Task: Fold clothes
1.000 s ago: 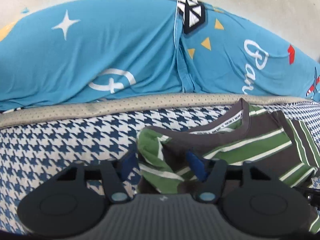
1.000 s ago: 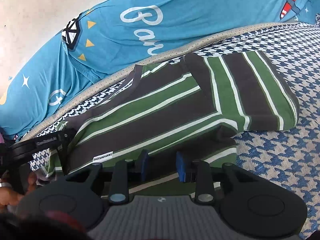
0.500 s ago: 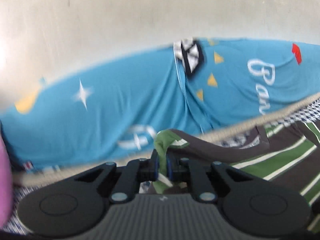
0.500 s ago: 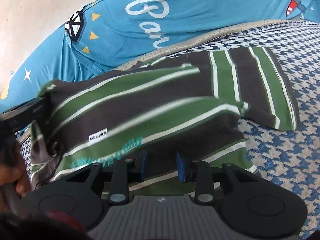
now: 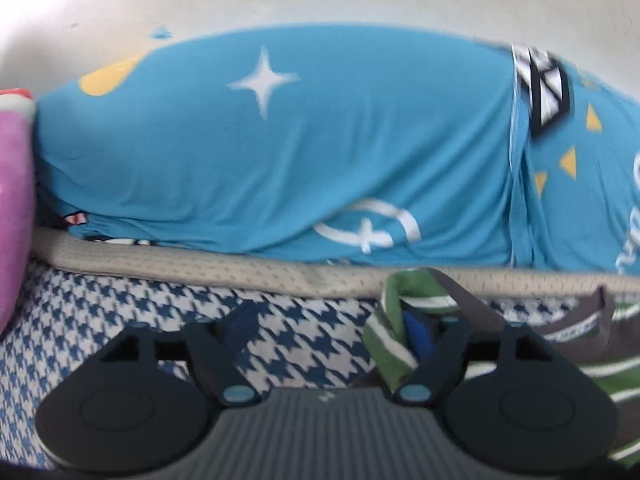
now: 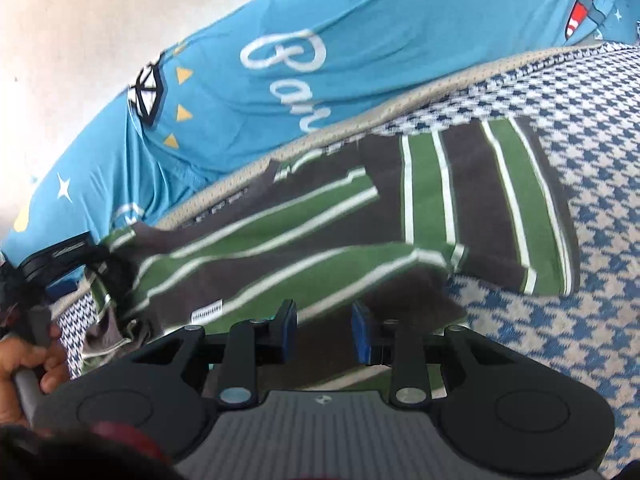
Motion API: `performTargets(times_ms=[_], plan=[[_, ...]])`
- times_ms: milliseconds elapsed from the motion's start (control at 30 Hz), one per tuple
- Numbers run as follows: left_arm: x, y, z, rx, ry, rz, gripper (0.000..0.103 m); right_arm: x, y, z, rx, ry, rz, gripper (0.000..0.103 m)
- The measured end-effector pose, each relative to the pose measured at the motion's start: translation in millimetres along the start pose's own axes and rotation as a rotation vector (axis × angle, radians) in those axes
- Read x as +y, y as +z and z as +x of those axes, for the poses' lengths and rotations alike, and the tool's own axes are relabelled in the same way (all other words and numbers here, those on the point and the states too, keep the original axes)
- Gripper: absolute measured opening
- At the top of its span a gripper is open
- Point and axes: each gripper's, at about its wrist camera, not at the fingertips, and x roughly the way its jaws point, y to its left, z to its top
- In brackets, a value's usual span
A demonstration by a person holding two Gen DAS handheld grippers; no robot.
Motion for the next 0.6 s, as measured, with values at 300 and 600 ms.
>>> performTargets(times_ms=[300, 600], plan=[[47.5, 11.5, -40.6, 0.055, -0.051, -0.222, 0.094, -10.1, 21.9, 1.6, -0.068, 0.107, -0.025, 0.030], [53.0, -28.8, -84.0, 0.105, -0.057, -0.187, 0.098, -12.9, 25.9, 12.3, -0.094, 0.104, -0.055, 0.030]])
